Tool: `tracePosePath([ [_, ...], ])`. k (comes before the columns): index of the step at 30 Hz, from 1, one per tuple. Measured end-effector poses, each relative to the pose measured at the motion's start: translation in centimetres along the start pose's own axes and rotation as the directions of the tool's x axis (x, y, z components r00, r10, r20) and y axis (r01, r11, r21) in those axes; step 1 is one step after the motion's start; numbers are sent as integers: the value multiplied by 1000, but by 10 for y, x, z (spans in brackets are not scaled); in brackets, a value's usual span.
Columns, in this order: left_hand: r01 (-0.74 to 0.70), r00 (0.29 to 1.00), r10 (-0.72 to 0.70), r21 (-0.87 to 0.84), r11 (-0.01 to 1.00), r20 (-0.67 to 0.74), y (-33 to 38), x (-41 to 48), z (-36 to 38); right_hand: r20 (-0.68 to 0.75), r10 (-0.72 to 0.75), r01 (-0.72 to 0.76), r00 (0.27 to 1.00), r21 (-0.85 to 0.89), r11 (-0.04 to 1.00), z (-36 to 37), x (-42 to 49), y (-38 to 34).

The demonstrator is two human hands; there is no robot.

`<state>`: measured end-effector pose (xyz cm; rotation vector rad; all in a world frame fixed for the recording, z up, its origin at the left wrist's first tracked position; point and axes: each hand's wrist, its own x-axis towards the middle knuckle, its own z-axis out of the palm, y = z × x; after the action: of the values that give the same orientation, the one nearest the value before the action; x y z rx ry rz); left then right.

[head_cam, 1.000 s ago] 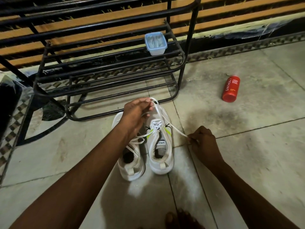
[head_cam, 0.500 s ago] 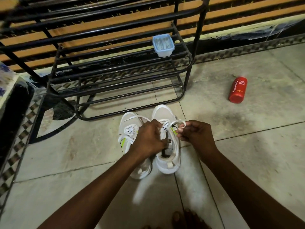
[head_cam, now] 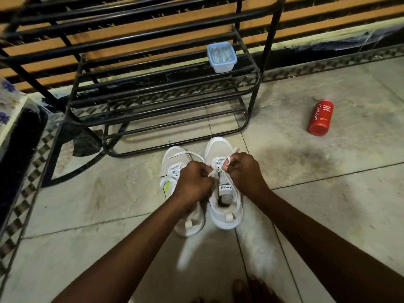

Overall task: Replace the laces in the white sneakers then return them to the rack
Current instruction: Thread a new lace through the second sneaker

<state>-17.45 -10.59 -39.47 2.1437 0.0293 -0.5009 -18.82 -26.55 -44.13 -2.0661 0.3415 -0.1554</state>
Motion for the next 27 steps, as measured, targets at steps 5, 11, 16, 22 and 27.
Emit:
tracePosePath([
  [5, 15, 1000, -14, -23, 1000, 7, -5, 6, 1, -6, 7, -7, 1000, 15, 1000, 2, 0, -1],
  [11, 32, 999, -31, -57, 998, 15, -7, 7, 2, 3, 24, -24, 1000, 100, 995, 3, -2, -5],
  [16, 35, 999, -32, -89, 995, 27, -6, 5, 2, 100, 28, -31, 995, 35, 999, 1, 4, -5],
  [22, 40, 999, -38, -106, 994, 20, -4, 4, 3, 64, -55, 55, 996, -11, 998, 5, 2, -6],
  [27, 29, 1000, -30, -108, 994, -1, -6, 2, 5, 59, -263, 269, 963, -177, 947, 8, -7, -5],
])
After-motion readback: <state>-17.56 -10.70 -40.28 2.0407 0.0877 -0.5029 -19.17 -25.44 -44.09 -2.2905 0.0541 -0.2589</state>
